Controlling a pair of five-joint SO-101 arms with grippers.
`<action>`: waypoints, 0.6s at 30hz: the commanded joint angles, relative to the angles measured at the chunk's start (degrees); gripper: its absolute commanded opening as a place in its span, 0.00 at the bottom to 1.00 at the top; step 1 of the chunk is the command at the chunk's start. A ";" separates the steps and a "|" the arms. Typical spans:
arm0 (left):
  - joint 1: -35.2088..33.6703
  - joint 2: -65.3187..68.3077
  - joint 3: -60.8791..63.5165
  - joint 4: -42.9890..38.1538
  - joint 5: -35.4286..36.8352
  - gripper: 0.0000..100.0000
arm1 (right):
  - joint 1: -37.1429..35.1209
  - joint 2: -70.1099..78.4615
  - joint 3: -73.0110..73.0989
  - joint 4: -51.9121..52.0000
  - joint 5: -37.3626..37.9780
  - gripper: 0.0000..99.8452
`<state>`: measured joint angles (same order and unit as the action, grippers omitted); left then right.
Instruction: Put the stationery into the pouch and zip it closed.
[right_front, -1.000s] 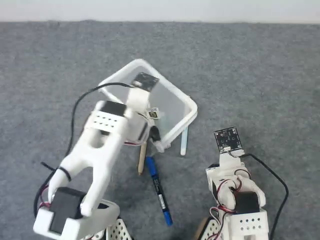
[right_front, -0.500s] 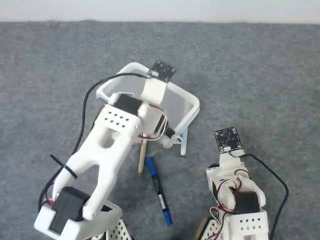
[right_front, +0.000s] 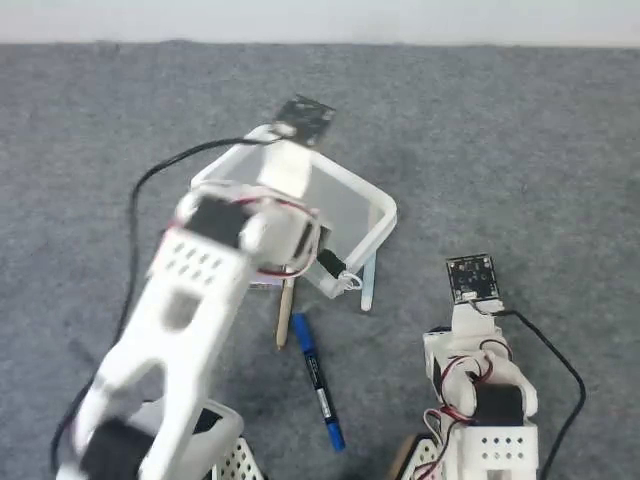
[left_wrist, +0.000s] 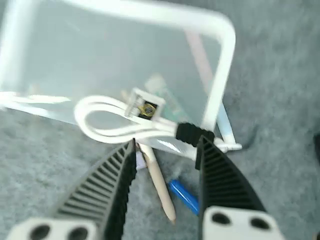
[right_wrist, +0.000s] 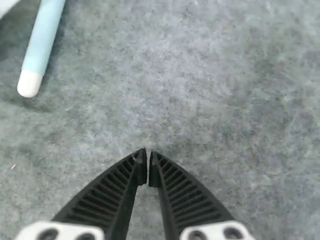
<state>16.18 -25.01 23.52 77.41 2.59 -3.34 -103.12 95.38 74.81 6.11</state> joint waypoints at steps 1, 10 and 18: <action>-4.31 -16.44 5.93 -5.45 0.88 0.18 | 0.75 -1.01 0.70 0.04 0.00 0.01; -14.86 -26.99 15.69 -6.68 0.44 0.18 | 0.84 -0.92 0.00 0.57 0.00 0.01; -19.69 -42.64 30.81 -12.22 0.44 0.18 | 0.84 -0.92 -0.09 0.66 0.00 0.01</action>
<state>-1.67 -58.68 48.13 70.29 2.59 -3.16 -103.12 95.38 74.81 6.11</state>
